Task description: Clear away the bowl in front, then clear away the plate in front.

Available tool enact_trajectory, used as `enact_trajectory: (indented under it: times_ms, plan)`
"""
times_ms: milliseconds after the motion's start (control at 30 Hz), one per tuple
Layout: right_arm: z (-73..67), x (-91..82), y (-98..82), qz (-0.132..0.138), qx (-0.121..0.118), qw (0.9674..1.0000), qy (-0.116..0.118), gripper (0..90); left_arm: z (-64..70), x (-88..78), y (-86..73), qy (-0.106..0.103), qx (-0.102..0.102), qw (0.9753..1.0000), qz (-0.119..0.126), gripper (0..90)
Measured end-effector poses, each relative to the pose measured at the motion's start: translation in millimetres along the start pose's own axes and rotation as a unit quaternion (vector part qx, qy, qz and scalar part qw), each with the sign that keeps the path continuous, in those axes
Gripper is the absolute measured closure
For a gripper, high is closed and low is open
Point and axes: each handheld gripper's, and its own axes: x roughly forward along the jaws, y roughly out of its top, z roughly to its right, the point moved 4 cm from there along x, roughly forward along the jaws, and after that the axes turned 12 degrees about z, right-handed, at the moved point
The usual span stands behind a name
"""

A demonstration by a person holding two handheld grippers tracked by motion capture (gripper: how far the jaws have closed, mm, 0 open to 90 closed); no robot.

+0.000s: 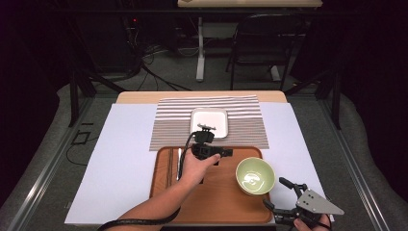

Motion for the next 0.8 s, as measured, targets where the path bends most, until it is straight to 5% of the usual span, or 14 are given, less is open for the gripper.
enact_trajectory:
  times_ms: [800]
  plan:
    - [0.4,0.6,-0.2,-0.002,0.0,1.0,0.0,15.4,-49.6,-37.6,33.4,0.063,-0.029,0.9961,0.055,48.7]
